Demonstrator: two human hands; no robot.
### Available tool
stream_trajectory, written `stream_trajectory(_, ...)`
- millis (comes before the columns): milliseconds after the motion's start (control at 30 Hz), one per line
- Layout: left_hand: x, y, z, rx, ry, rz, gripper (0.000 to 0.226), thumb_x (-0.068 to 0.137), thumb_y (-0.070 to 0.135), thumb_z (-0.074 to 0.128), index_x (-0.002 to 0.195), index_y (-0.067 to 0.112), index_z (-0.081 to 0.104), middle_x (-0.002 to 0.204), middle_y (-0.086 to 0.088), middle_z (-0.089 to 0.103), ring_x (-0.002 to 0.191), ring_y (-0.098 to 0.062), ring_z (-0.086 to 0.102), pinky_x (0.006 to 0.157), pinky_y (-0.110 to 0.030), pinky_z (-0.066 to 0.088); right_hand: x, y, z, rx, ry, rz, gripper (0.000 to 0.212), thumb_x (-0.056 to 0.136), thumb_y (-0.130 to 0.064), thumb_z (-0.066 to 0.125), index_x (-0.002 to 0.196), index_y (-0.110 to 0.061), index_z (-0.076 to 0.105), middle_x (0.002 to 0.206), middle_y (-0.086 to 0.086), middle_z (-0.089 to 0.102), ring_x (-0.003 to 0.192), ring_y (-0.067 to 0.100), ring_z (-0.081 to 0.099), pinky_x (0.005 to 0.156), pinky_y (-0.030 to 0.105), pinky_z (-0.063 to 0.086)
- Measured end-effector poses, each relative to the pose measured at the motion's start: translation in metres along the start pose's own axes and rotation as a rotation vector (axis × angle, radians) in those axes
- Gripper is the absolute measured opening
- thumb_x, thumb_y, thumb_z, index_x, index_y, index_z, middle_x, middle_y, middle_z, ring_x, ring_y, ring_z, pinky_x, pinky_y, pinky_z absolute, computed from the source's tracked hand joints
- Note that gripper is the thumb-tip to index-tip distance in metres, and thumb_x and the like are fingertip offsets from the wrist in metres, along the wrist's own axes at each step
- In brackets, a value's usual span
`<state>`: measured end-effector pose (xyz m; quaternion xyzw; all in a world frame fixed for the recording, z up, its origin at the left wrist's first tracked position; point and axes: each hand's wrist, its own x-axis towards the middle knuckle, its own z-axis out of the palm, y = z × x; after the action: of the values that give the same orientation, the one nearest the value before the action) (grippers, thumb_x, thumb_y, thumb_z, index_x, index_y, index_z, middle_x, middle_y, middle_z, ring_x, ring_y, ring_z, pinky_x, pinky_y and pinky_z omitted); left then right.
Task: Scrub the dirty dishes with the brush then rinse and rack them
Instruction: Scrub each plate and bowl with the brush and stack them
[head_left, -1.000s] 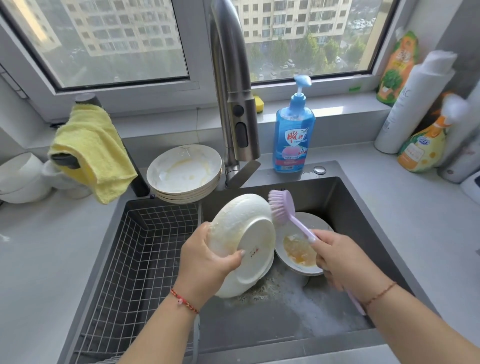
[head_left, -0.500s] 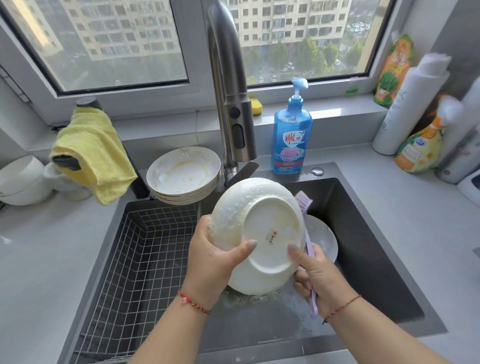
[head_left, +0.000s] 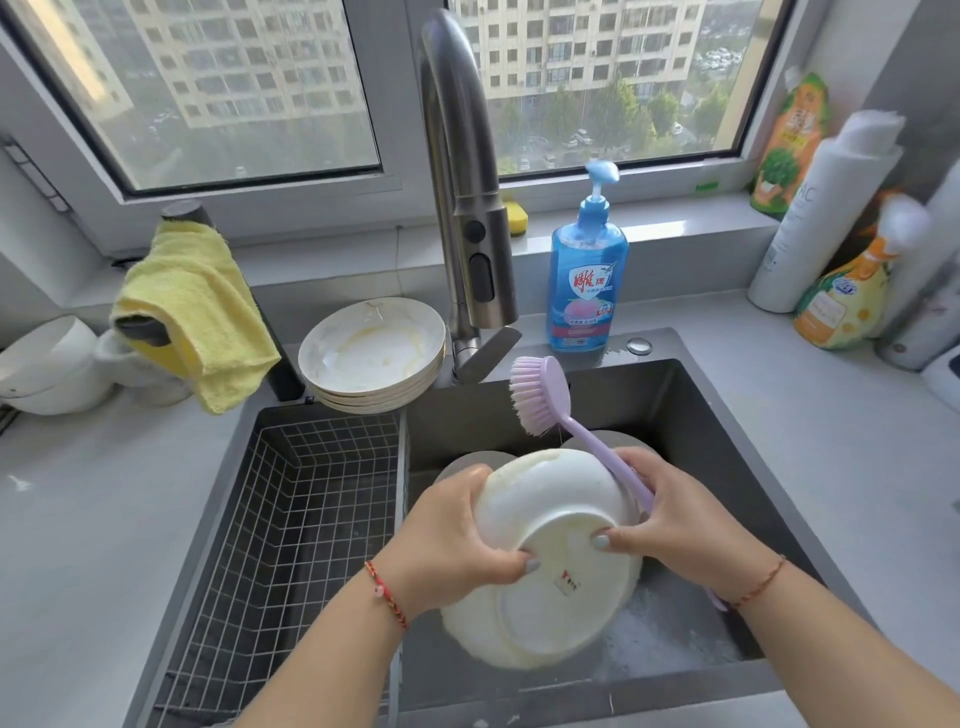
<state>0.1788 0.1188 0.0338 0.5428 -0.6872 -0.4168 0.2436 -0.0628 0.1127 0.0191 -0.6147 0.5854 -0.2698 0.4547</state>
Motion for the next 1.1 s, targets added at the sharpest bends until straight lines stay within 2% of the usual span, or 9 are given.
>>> stream_trajectory(167,-0.002,-0.002,0.007,0.021,0.198,0.024,0.038,0.061,0.022,0.089,0.078,0.028,0.056,0.075,0.015,0.062,0.069,0.001,0.058,0.056,-0.017,0.046,-0.003,-0.006,0.005,-0.105,0.249,-0.026,0.038,0.080,-0.032,0.073,0.114,-0.043,0.058,0.094,-0.020,0.065,0.086,0.001,0.060,0.074,0.026,0.051)
stream_trajectory(333,0.000,-0.011,-0.004,0.042,0.419,-0.072,0.038,0.064,0.020,0.089,0.084,0.018,0.056,0.082,0.004,0.062,0.073,-0.011,0.060,0.056,-0.017,0.048,-0.021,0.000,0.013,0.192,0.251,0.212,0.028,0.100,-0.025,0.044,0.119,-0.038,0.061,0.062,0.004,0.065,0.036,0.004,0.040,0.042,0.021,0.032)
stream_trajectory(500,0.002,-0.012,-0.003,0.088,0.438,-0.055,0.038,0.064,0.019,0.089,0.080,0.018,0.054,0.076,0.005,0.060,0.068,-0.010,0.057,0.055,-0.014,0.045,-0.031,-0.020,0.027,0.223,0.175,0.158,0.038,0.100,-0.021,0.042,0.122,-0.049,0.056,0.050,-0.007,0.038,0.038,0.004,0.029,0.038,0.019,0.028)
stream_trajectory(567,0.005,-0.013,0.001,0.085,0.437,-0.070,0.037,0.064,0.018,0.088,0.079,0.018,0.054,0.075,0.005,0.061,0.067,-0.012,0.057,0.057,-0.019,0.046,-0.040,-0.042,0.029,0.074,0.134,-0.010,0.040,0.099,-0.021,0.045,0.124,-0.052,0.050,0.047,-0.014,0.046,0.038,0.003,0.038,0.042,0.010,0.028)
stream_trajectory(733,0.010,-0.015,0.003,0.153,0.445,-0.046,0.038,0.068,0.023,0.086,0.096,0.024,0.060,0.091,0.006,0.067,0.084,-0.016,0.064,0.071,-0.020,0.050,-0.056,-0.063,0.042,-0.408,-0.022,-0.186,0.050,0.098,-0.035,0.043,0.123,-0.071,0.019,0.063,-0.002,0.052,0.056,0.012,0.042,0.055,0.022,0.035)
stream_trajectory(833,0.005,-0.014,-0.001,0.010,0.472,-0.101,0.037,0.063,0.014,0.089,0.081,0.018,0.057,0.077,0.005,0.063,0.069,-0.012,0.059,0.056,-0.013,0.044,-0.040,-0.056,0.028,-0.185,0.094,-0.044,0.043,0.099,-0.029,0.044,0.119,-0.066,0.038,0.061,0.001,0.056,0.050,0.012,0.047,0.051,0.025,0.040)
stream_trajectory(900,0.002,-0.014,-0.003,0.032,0.472,-0.065,0.037,0.063,0.013,0.089,0.081,0.016,0.057,0.077,0.004,0.062,0.067,-0.007,0.058,0.056,-0.011,0.044,-0.026,-0.041,0.018,0.007,0.131,0.165,0.032,0.099,-0.022,0.042,0.111,-0.043,0.063,0.054,0.002,0.043,0.041,0.016,0.036,0.043,0.030,0.031)
stream_trajectory(1000,0.000,-0.013,-0.005,0.029,0.462,-0.040,0.036,0.063,0.015,0.089,0.081,0.017,0.058,0.077,0.004,0.062,0.069,-0.008,0.058,0.057,-0.011,0.046,-0.027,-0.019,0.017,0.313,0.014,0.515,0.028,0.099,-0.018,0.037,0.103,-0.020,0.065,0.050,0.002,0.029,0.036,0.014,0.022,0.042,0.020,0.020)
stream_trajectory(1100,0.001,-0.013,-0.004,0.068,0.433,-0.018,0.037,0.063,0.019,0.089,0.078,0.019,0.055,0.074,0.006,0.060,0.065,-0.008,0.057,0.055,-0.014,0.046,-0.028,-0.023,0.018,0.462,-0.018,0.562,0.025,0.100,-0.021,0.037,0.101,-0.014,0.062,0.051,0.004,0.031,0.033,0.013,0.022,0.041,0.017,0.020)
